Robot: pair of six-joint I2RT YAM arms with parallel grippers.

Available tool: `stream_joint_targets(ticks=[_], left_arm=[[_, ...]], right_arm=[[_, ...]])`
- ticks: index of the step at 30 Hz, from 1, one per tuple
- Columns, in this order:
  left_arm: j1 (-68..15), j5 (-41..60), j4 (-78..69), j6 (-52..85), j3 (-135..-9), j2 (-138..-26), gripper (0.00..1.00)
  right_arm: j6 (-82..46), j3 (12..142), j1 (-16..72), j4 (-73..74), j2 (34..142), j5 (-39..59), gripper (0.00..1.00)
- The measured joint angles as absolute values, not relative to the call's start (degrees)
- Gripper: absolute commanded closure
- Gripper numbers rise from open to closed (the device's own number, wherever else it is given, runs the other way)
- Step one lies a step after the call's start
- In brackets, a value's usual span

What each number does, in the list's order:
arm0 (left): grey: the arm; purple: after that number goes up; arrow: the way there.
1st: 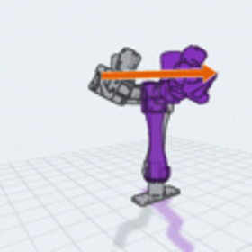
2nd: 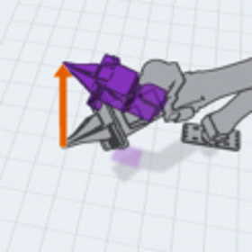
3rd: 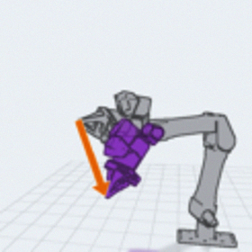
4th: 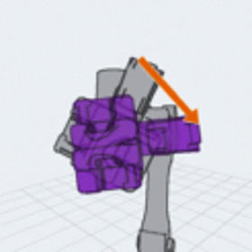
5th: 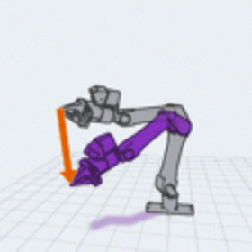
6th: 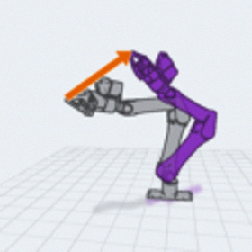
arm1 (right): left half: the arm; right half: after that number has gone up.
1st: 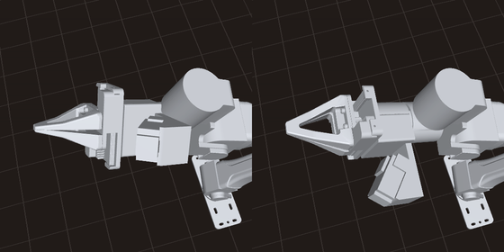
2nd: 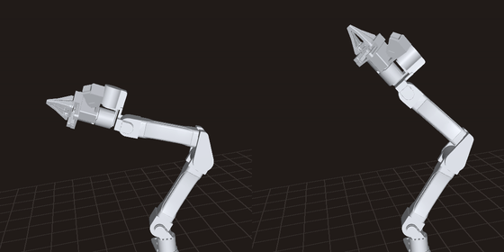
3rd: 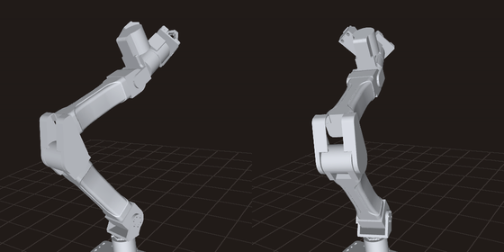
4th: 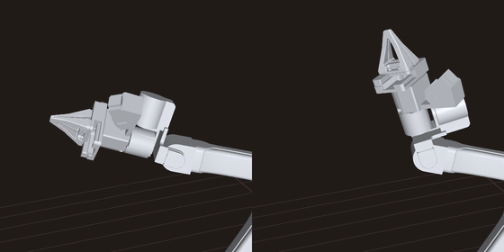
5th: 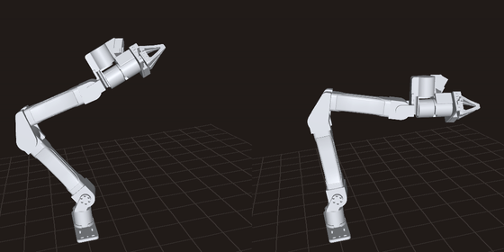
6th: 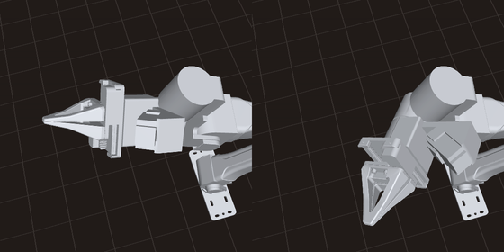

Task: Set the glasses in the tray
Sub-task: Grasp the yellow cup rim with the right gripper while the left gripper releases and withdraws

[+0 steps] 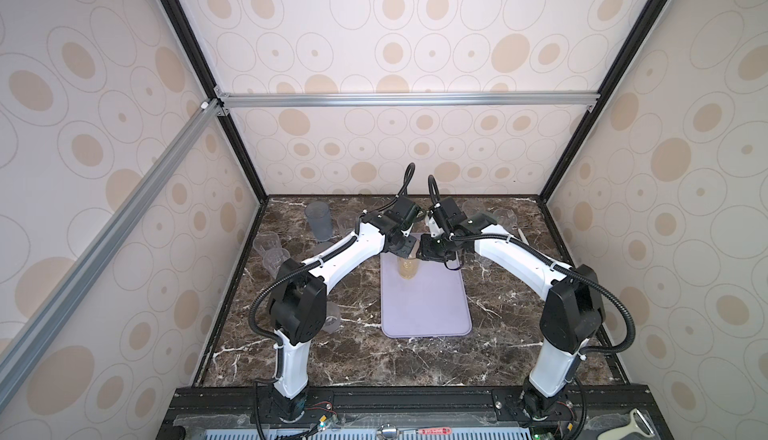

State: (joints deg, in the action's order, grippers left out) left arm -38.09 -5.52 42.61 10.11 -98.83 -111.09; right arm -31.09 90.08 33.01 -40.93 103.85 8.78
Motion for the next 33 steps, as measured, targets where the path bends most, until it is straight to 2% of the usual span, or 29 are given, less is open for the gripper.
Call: stream_joint_targets(ticks=[7,11,15,20,25,33], left_arm=[[-38.1,-5.6,41.9,10.2,-98.5,-107.8,0.69],[-37.4,-5.9,38.6,10.7,-94.8,-102.3,0.67],[-35.8,-7.6,32.9,11.8,-86.6,-94.8,0.65],[-33.0,-15.1,23.8,12.7,-71.3,-84.0,0.6],[-31.7,-21.2,15.6,12.9,-58.8,-73.2,0.6],[-28.1,-24.1,9.6,13.3,-53.6,-65.6,0.59]], right_arm=[[-29.8,93.3,33.7,-41.5,107.5,3.6,0.72],[-28.8,95.2,33.8,-42.2,109.2,1.8,0.8],[-28.1,97.4,34.2,-42.7,111.0,-0.5,0.89],[-26.3,102.8,35.4,-45.0,114.7,-3.9,0.96],[-24.1,111.4,36.0,-47.5,120.1,-6.4,0.98],[-20.4,133.0,36.1,-54.9,132.9,-9.6,0.99]])
